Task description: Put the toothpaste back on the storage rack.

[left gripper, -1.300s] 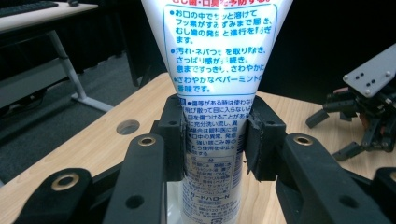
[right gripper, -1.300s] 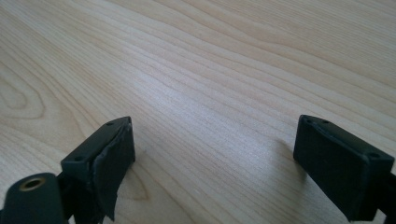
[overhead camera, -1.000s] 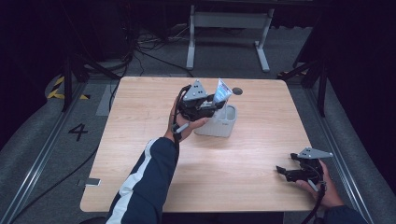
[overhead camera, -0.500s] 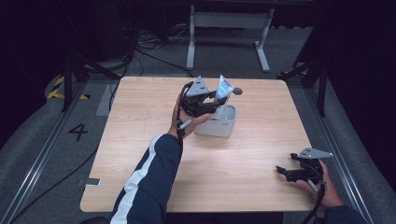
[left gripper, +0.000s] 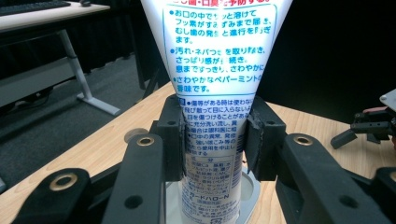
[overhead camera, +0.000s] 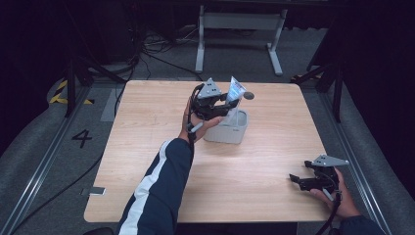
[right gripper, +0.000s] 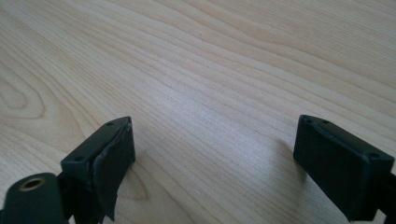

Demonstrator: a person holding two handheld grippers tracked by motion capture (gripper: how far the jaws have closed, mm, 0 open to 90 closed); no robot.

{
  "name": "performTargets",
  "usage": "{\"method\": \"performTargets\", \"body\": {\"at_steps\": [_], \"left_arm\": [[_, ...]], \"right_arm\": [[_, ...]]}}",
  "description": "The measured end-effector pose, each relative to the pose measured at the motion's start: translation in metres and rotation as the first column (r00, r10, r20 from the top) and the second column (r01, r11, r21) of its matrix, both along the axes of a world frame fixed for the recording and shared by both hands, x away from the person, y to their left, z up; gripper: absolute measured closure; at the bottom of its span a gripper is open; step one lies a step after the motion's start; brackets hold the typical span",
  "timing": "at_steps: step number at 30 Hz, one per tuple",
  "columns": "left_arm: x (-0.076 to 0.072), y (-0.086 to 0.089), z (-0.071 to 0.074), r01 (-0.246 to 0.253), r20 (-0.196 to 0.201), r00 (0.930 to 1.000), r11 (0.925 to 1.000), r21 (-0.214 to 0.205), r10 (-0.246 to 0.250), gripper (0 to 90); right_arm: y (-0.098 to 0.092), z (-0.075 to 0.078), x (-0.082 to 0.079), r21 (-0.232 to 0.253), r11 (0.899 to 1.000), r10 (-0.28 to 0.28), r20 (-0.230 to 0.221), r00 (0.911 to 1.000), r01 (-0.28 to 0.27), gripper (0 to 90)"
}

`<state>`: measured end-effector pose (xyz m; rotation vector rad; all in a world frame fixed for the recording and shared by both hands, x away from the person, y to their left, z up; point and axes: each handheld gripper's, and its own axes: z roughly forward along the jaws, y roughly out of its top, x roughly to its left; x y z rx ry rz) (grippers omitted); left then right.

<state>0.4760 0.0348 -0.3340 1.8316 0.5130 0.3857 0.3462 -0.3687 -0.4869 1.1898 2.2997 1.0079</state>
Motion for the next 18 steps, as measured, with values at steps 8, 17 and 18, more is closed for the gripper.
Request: {"method": "performTargets", "body": {"at_steps": [8, 17, 18], "left_arm": [[0.006, -0.003, -0.006, -0.016, -0.009, 0.9998, 0.9998, 0.013, 0.016, 64.3], [0.011, -0.001, -0.011, -0.024, -0.021, 0.9995, 0.9995, 0.018, 0.025, 64.2], [0.011, -0.001, -0.011, -0.024, -0.022, 0.9995, 0.9995, 0.021, 0.024, 64.2]], "right_arm": [[0.0, 0.0, 0.0, 0.0, 1.0, 0.0, 0.0, 1.0, 0.0, 12.8], [0.0, 0.0, 0.0, 0.0, 1.0, 0.0, 0.0, 1.0, 0.0, 12.8], [0.0, 0.0, 0.0, 0.0, 1.0, 0.0, 0.0, 1.0, 0.0, 12.8]]}}
